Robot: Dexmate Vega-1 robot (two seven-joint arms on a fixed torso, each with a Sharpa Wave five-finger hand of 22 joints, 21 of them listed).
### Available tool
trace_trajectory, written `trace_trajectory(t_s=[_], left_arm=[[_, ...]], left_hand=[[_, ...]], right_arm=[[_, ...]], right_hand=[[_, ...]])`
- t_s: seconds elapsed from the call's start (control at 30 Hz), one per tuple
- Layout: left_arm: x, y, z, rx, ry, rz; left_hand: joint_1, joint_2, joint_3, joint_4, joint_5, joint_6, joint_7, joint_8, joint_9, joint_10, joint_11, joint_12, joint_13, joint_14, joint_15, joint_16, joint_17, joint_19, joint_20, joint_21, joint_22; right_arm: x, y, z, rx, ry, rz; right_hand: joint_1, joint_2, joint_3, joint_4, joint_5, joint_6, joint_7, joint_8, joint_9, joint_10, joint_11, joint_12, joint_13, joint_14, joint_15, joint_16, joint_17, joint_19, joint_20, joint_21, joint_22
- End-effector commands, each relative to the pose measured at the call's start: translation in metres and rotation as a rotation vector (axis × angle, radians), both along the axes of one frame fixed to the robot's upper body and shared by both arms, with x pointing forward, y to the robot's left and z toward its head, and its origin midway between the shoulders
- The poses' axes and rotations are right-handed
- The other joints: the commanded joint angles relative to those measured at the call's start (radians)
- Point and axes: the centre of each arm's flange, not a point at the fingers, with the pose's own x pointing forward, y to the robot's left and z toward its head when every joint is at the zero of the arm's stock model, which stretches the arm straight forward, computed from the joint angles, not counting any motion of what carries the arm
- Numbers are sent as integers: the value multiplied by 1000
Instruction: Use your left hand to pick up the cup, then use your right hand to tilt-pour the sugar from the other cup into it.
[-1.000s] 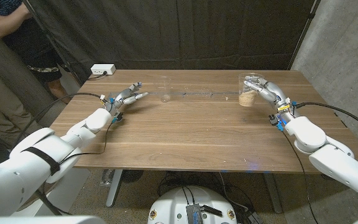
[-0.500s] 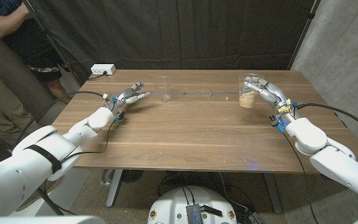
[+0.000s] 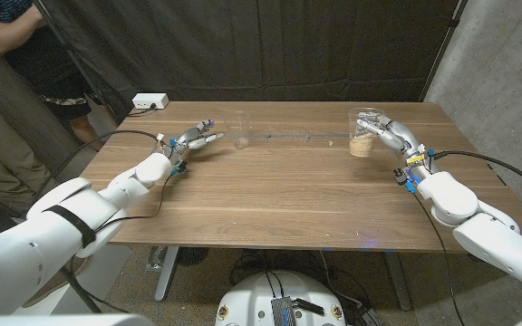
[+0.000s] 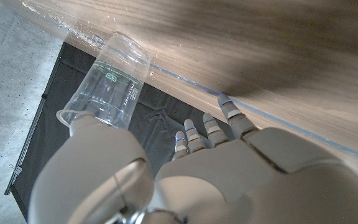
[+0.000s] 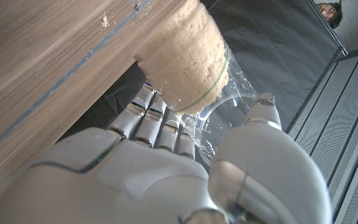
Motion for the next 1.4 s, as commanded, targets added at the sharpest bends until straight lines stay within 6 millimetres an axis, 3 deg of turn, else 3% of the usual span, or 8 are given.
trace_trajectory(t_s=[0.03,1.4], left_arm=[[6,-13,2,-3,26,-8],[23,-70,13,28,77,-37]], left_hand=[[4,1,-8,-2,9,7,-2,7,2,1,-1,10,2,10,-50,6,1,-5,-2,4,5],[12,12,-20,0,14,16,-1,15,4,17,-3,18,-3,23,-55,11,1,-2,-3,7,6]], right_arm=[[0,-5,-3,7,9,-4],[4,-27,-9,24,7,2]], right_hand=[[0,6,7,0,2,10,2,7,6,9,-3,5,5,9,-172,-3,3,2,-96,-6,3],[-1,6,10,-2,2,13,0,5,7,10,-2,3,7,11,-172,-12,12,2,-97,-9,3]])
